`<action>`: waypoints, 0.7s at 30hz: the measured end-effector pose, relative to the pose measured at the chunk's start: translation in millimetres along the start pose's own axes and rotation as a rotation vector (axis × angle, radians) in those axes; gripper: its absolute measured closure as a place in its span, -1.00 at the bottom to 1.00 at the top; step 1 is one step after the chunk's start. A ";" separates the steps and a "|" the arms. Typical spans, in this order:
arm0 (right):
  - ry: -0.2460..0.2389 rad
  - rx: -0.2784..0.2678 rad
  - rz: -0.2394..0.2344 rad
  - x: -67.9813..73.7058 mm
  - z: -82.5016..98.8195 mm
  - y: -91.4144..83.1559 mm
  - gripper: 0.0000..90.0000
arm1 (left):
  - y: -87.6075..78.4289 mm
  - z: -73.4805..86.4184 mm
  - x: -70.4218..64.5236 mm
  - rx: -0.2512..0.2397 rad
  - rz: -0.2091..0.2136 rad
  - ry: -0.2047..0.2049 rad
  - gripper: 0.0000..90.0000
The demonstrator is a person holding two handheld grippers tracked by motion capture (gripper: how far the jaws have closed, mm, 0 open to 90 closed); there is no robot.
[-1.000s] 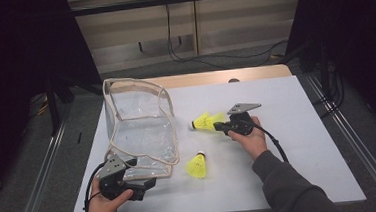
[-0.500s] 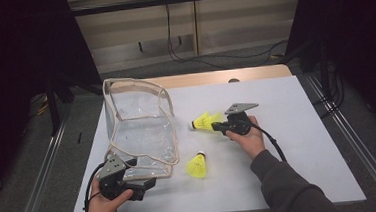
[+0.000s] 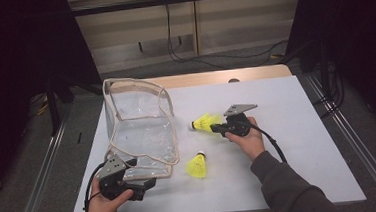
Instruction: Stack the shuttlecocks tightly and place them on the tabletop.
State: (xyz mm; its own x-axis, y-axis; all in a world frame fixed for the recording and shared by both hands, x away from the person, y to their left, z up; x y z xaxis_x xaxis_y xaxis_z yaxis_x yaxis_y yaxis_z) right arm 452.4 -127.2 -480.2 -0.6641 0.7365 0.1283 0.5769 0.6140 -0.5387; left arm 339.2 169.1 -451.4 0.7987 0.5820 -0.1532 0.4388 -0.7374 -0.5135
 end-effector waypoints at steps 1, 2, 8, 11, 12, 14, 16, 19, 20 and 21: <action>-0.001 -0.003 -0.002 0.3 -0.3 0.0 1.00 | 0.0 0.0 0.0 0.000 0.000 0.000 -0.92; 0.001 -0.003 -0.001 0.1 -0.6 -0.1 1.00 | 0.0 0.0 0.1 0.001 -0.001 0.000 -0.92; 0.008 0.001 0.009 -3.7 0.6 1.8 1.00 | 0.1 0.0 0.2 -0.001 0.001 -0.001 -0.92; 0.011 0.000 0.008 -3.2 0.9 3.4 1.00 | 0.2 0.0 0.4 0.000 0.000 0.000 -0.92; 0.012 0.003 0.010 -3.1 1.1 3.8 1.00 | 0.2 -0.1 0.3 -0.001 0.001 -0.001 -0.92; 0.014 0.002 0.009 -2.9 1.2 4.9 1.00 | 0.1 -0.1 0.3 0.000 0.001 -0.001 -0.92; 0.015 0.003 0.010 -3.4 1.2 5.4 1.00 | 0.1 0.0 0.3 0.000 0.001 0.000 -0.92; 0.020 0.001 0.009 -3.8 1.0 6.0 1.00 | -0.1 0.0 0.4 0.001 0.002 -0.001 -0.92; 0.021 0.001 0.010 -3.9 1.1 6.3 1.00 | -0.1 0.0 0.4 0.001 0.001 -0.001 -0.92; 0.022 0.001 0.010 -4.0 1.2 6.5 1.00 | -0.1 0.0 0.4 0.002 0.001 0.000 -0.92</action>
State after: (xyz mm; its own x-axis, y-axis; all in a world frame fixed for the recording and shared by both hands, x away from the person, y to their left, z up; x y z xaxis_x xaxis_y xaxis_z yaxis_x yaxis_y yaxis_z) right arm 458.3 -126.5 -485.2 -0.6477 0.7487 0.1413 0.5832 0.6065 -0.5405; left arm 339.5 169.4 -451.4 0.7992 0.5810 -0.1542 0.4368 -0.7375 -0.5150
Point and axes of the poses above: each handheld gripper's, and its own axes: y roughly forward along the jaws, z roughly out of its underside, x roughly to its left, the point moved 7 cm from there along y, roughly forward along the jaws, and after that the axes turned 2 degrees about z, right-handed, at the moved point
